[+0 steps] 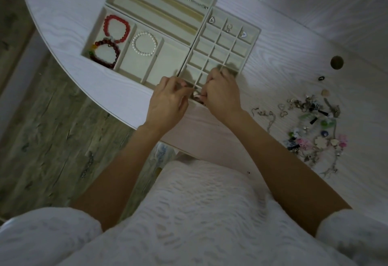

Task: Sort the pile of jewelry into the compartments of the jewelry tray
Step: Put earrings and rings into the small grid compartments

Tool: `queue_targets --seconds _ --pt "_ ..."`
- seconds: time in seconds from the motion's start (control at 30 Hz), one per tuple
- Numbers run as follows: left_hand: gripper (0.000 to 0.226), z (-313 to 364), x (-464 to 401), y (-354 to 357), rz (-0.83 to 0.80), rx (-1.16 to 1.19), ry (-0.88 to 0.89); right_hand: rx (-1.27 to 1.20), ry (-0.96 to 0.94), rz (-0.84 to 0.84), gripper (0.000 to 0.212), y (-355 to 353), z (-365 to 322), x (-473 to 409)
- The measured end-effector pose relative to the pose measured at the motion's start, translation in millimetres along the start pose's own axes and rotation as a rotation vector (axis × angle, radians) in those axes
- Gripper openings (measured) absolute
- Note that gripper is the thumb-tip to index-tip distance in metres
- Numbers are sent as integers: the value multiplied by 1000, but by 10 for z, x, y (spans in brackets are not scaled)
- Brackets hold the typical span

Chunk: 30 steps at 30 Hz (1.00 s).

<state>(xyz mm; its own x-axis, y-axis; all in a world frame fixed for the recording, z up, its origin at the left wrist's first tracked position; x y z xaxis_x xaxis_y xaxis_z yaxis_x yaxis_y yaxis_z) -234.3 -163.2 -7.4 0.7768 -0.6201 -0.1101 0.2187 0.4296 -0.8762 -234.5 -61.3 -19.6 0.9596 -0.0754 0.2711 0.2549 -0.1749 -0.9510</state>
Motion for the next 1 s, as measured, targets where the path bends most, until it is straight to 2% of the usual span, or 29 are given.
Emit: queue_targets --seconds 0.2,0.3,0.4,0.53,0.63,0.7,0.83,1.0 --pt "30 52 -25 53 -23 -28 45 174 -81 -18 24 -32 -132 -84" --pt "29 67 -25 41 -9 -62 47 267 -28 44 10 -47 -110 -33" --pt "24 36 -77 17 4 -84 6 137 38 73 4 -44 -37 -3" --pt "21 46 -175 67 -30 -142 49 -78 43 27 21 31 37 63" --pt "17 50 -237 68 -62 -138 78 -113 70 55 23 8 120 59" --pt "9 18 -262 55 -69 -109 35 -94 68 57 24 3 94 40" --pt "18 -137 -210 71 -67 22 -190 7 27 103 19 -49 -35 19" --pt "18 -202 -92 34 -41 61 -287 -70 -34 163 15 -37 -107 55"
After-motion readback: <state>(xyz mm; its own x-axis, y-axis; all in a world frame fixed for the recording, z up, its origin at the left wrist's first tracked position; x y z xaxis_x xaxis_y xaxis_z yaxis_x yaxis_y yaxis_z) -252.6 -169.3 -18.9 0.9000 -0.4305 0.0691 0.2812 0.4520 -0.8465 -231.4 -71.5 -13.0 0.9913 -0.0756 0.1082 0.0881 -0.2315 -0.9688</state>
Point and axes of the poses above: each hand's wrist, its own x-axis away from the middle knuckle, its own y-axis out of the palm, z = x × y, the point moved 10 cm from there along -x, towards the middle knuckle, and after that the axes turned 5 degrees about y, right-handed, at the moved point
